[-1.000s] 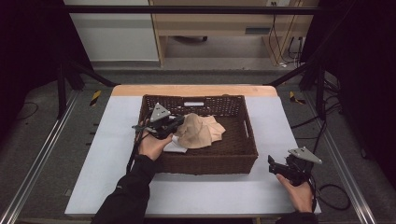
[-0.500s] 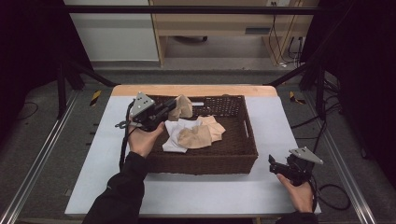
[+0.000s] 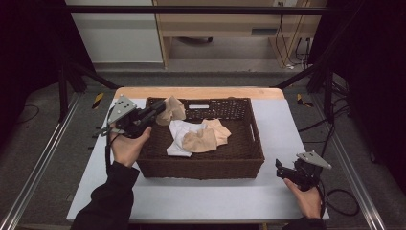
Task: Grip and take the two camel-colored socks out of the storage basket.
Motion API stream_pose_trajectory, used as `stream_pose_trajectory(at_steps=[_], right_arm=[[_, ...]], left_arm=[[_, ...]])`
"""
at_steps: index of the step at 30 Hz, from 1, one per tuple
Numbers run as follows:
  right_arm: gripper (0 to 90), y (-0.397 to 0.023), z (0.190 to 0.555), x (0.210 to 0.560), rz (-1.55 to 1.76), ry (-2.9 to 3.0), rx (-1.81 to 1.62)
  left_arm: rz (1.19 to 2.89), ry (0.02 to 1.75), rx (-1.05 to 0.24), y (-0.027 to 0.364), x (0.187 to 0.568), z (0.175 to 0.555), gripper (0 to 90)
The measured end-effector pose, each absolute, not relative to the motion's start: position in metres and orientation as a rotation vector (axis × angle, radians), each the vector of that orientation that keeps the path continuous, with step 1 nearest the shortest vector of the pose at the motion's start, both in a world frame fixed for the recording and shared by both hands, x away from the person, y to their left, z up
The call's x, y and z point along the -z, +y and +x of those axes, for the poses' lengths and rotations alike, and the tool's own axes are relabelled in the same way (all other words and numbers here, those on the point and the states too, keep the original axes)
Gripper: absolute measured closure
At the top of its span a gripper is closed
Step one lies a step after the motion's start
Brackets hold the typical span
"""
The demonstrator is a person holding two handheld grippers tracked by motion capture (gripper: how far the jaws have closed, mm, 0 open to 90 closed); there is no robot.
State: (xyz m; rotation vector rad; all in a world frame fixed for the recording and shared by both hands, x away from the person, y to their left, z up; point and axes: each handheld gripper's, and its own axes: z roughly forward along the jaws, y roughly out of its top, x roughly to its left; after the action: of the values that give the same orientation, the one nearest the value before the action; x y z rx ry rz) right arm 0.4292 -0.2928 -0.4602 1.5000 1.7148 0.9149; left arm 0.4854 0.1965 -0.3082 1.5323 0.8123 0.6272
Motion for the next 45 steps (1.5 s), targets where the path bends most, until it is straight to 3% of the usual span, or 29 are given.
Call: stream_pose_trajectory(at_steps=[13,27,45], right_arm=[[5.5,-0.292,0.429,0.461,1.499,1.721,-0.908],[5.6,-0.292,0.429,0.461,1.507,1.721,-0.906],[5.7,-0.293,0.429,0.462,1.501,1.722,-0.899]], left_arm=[[1.457,0.890,-0.671,0.262,0.306,0.466,86.1],[1.415,0.951,-0.716,0.300,0.313,0.453,86.1],[1.479,1.118,-0.691,0.329,0.378,0.453,86.1]])
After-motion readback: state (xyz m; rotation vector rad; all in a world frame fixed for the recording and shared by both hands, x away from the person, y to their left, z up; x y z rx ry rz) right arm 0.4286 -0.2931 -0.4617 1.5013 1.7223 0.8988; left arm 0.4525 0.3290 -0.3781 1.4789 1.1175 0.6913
